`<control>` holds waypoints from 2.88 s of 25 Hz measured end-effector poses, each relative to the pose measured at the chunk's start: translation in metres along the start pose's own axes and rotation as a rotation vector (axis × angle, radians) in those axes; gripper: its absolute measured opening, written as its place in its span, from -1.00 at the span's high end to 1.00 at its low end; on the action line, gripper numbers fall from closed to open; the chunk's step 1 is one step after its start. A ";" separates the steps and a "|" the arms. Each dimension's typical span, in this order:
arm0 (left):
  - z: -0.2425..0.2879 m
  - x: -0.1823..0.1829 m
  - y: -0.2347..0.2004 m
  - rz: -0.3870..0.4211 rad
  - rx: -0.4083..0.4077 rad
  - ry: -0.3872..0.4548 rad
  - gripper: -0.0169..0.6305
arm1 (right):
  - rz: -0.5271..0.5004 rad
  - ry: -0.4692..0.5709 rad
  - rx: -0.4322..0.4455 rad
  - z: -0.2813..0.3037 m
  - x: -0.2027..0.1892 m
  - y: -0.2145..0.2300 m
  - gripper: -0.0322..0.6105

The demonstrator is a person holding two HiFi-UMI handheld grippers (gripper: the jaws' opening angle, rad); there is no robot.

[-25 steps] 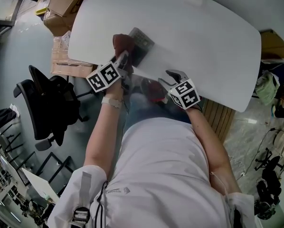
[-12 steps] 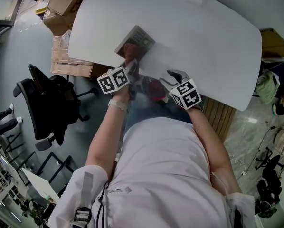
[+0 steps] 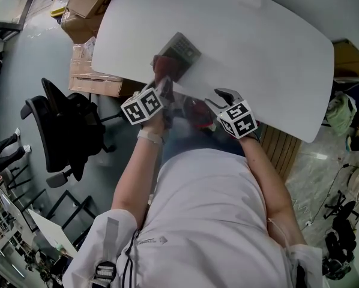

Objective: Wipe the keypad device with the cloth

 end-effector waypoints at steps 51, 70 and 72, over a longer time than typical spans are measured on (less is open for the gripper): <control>-0.126 -0.033 0.104 0.345 -0.154 0.178 0.67 | 0.031 0.512 0.056 -0.111 0.095 -0.020 0.47; -0.329 -0.073 0.119 0.574 -0.359 0.315 0.67 | -0.084 0.671 -0.033 -0.191 0.140 -0.191 0.77; -0.339 -0.081 0.116 0.579 -0.377 0.312 0.67 | -0.098 0.669 -0.054 -0.199 0.138 -0.205 0.77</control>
Point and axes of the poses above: the fingertips, and each gripper's own axes: z forward along the fingers, y to its right, x out of its top, the point moved 2 cm from there along -z, backward along the fingers, and after that the axes turned 13 degrees about -z, right-handed, at the moved point
